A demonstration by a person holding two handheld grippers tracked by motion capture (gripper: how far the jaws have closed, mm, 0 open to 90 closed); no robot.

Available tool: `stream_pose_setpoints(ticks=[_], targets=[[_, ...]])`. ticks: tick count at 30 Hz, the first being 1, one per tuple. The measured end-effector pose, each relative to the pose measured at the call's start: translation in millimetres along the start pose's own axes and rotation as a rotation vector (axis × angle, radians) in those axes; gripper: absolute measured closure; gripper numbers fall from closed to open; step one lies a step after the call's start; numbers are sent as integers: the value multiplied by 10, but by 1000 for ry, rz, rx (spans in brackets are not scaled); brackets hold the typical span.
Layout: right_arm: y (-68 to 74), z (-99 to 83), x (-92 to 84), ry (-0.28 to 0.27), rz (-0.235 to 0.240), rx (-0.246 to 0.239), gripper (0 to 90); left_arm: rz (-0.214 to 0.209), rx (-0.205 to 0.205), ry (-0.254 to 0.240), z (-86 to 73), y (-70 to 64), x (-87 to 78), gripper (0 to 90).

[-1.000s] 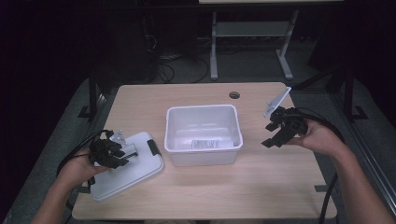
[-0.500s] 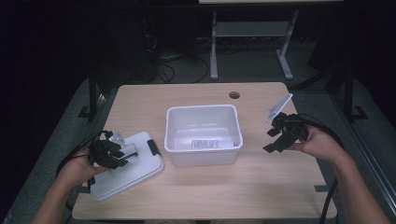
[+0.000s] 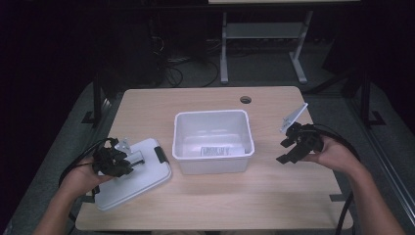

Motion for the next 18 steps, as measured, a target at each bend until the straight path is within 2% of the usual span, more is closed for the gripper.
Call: stream_pose_setpoints(ticks=[10, 18], targets=[[-5, -32, 5, -5, 6, 8, 337, 8, 5, 0, 9, 17, -2, 803], [-6, -35, 13, -6, 7, 4, 337, 27, 17, -1, 25, 32, -5, 824]])
Point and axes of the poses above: each handheld gripper's, and its own axes: x roughly forward along the jaws, z roughly out of its top, y roughly to its left, the point moved 1 cm from there along x, roughly forward along the jaws, and after that the axes turned 4 degrees about y, right-handed, at the moved point
